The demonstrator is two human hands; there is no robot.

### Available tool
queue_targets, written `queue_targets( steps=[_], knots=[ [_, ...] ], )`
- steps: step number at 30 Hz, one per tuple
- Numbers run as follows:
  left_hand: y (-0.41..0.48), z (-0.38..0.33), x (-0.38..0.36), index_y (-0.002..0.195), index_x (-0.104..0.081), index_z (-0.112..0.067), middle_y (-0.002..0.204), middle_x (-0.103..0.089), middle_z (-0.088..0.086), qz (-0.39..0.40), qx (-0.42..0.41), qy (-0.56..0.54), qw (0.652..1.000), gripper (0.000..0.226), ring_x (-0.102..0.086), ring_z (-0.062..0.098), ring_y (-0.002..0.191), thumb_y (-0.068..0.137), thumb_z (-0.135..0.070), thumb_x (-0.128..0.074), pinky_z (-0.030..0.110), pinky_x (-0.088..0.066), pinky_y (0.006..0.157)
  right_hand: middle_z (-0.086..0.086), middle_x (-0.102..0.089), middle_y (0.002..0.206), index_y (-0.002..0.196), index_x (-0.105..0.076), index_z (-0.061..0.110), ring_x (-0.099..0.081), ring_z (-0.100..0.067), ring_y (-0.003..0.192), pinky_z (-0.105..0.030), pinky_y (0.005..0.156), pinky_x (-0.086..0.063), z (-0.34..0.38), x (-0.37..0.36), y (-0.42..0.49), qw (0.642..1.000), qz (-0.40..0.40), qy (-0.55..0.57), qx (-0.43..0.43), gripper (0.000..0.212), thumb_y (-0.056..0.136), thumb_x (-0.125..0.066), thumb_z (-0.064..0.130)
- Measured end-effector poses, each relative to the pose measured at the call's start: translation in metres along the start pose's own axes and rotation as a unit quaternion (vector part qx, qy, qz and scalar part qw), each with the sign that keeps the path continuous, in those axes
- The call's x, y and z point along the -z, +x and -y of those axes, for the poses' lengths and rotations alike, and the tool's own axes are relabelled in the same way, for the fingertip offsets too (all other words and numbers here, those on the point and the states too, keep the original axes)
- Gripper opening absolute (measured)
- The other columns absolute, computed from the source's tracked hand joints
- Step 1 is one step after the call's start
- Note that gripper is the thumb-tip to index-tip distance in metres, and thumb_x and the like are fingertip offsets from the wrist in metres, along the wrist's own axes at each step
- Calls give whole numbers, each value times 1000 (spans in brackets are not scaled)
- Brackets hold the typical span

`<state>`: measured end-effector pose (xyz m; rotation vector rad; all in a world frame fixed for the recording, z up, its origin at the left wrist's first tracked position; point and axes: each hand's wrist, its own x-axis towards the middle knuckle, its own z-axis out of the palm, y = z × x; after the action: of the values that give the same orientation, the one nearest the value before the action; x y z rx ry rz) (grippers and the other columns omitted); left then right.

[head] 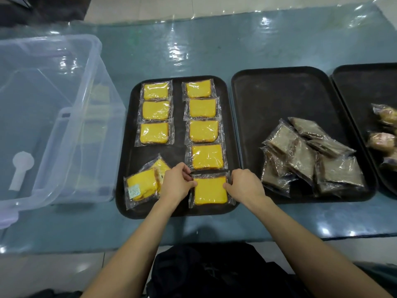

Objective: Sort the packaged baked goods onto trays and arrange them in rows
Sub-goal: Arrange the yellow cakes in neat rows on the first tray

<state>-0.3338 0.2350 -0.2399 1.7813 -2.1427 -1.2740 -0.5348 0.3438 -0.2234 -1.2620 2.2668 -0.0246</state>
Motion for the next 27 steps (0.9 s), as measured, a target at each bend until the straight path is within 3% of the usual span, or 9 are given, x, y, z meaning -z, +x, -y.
queue_targets(
  steps=[3,6,9,12,14,17,20,23,27],
  knots=[
    [-3,-1,12,107,-66,-28,87,-74,-13,-9,-31,67,997,30,-69,4,83,90,-35,-90,32,-60,80,2,-62,81,95,-64,17,-65,-19,75,-33,63,-49,1,11,1,998,-49,-30,18,23,103,-69,38],
    [-2,9,39,104,-69,-31,88,-72,-15,-81,-46,121,988,18,-69,9,84,97,-42,-80,33,-56,73,1,-64,86,103,-66,15,-64,-20,77,-34,66,-52,13,16,12,993,-80,-38,77,18,104,-66,33],
    [4,32,68,117,-71,-30,109,-71,-9,-142,-77,172,972,27,-68,19,107,97,-48,-75,40,-58,88,-2,-70,111,123,-71,15,-68,-22,99,-40,83,-60,34,14,26,986,-84,-20,140,24,106,-64,30],
    [12,51,81,148,-61,-31,151,-59,2,-102,-117,247,957,62,-50,27,145,95,-61,-72,50,-44,120,-3,-67,133,138,-68,14,-62,-24,124,-44,101,-58,51,11,46,977,-110,10,183,33,107,-64,22],
    [16,51,79,161,-47,-37,170,-42,4,-37,-124,265,955,76,-34,28,160,95,-67,-69,53,-30,131,-4,-64,138,142,-65,13,-60,-24,129,-44,104,-57,58,11,64,971,-137,13,194,36,107,-64,15],
    [20,48,74,163,-44,-38,178,-28,5,26,-122,283,951,76,-31,29,162,96,-63,-71,51,-30,132,-8,-59,151,151,-59,12,-53,-27,143,-46,111,-55,59,17,97,969,-172,7,176,48,104,-64,2],
    [22,50,73,160,-49,-37,178,-27,6,19,-122,296,947,73,-35,30,160,95,-59,-73,52,-35,129,-9,-44,169,162,-47,15,-35,-30,160,-48,125,-42,49,22,130,970,-173,-26,168,65,102,-68,0],
    [24,53,73,158,-52,-36,178,-28,6,21,-126,298,946,71,-36,30,160,95,-60,-74,52,-36,129,-10,-34,175,166,-41,14,-24,-30,165,-46,133,-23,37,27,149,969,-126,-59,202,66,105,-66,8],
    [27,59,75,159,-50,-38,178,-27,3,23,-137,291,947,74,-35,28,161,93,-62,-75,51,-36,129,-10,-35,175,166,-41,12,-23,-30,165,-44,134,-17,34,32,154,968,-112,-73,211,63,107,-64,10]
  ],
)
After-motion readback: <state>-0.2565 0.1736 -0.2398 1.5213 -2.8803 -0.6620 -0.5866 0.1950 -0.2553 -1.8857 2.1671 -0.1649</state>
